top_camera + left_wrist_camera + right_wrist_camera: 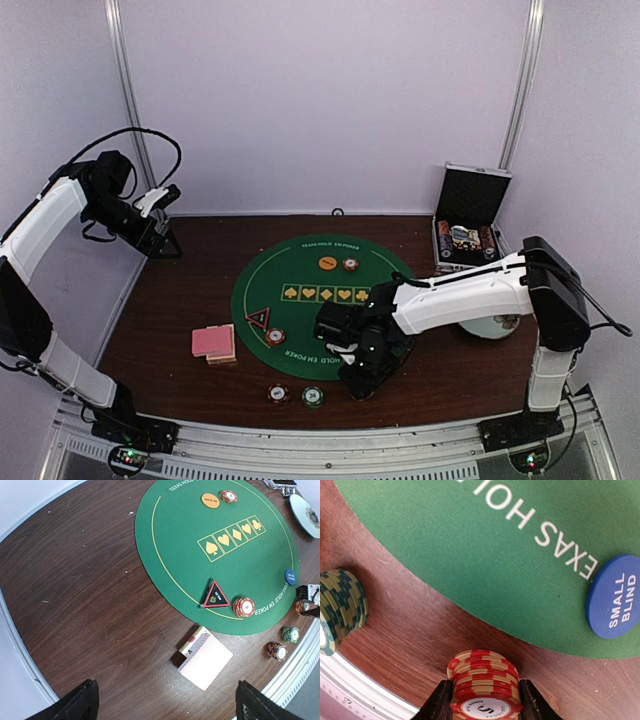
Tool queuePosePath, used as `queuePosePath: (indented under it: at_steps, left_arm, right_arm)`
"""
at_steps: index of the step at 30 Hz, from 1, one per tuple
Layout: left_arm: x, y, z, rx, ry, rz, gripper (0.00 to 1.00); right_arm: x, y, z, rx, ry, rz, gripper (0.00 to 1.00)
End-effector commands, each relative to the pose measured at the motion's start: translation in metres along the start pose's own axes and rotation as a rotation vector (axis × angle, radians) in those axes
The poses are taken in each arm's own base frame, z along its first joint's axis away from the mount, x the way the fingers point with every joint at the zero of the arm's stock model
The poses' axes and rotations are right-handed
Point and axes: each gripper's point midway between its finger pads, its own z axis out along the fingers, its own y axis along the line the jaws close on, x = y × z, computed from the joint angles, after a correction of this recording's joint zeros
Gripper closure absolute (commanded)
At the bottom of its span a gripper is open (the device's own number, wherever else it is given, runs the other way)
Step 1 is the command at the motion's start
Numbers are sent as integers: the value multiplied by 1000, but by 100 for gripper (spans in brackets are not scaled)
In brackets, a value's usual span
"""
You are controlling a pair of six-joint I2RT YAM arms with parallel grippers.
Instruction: Distribute texas hold em gaming equipment
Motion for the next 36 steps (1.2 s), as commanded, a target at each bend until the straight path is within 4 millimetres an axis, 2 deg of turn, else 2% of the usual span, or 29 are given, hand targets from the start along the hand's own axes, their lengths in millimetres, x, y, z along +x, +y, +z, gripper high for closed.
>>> queuePosePath:
  at_steps: [1, 11, 16, 21, 26, 30, 36]
  left_arm:
    - [-7, 2, -9, -21, -32, 29, 2]
    - [-7, 2, -8, -15, -29, 28, 2]
    - [-7, 1, -7, -9, -31, 26, 2]
    - [-7, 1, -9, -14, -33, 31, 2]
    - [-7, 0, -9, -13, -35, 30, 3]
    - [-7, 1, -10, -17, -36, 32, 2]
    - [-7, 1, -9, -13, -34, 31, 2]
  right_arm:
    - [0, -4, -14, 25, -6, -8, 67]
    - [-9, -13, -60, 74, -55, -25, 71]
    - [-24, -38, -74, 105, -82, 23, 71]
    - [-39, -79, -66, 138, -84, 103, 71]
    - [-56, -110, -55, 143, -93, 167, 71]
    - [-60, -124, -42, 148, -82, 192, 71]
    - [-53, -125, -16, 144, -41, 203, 71]
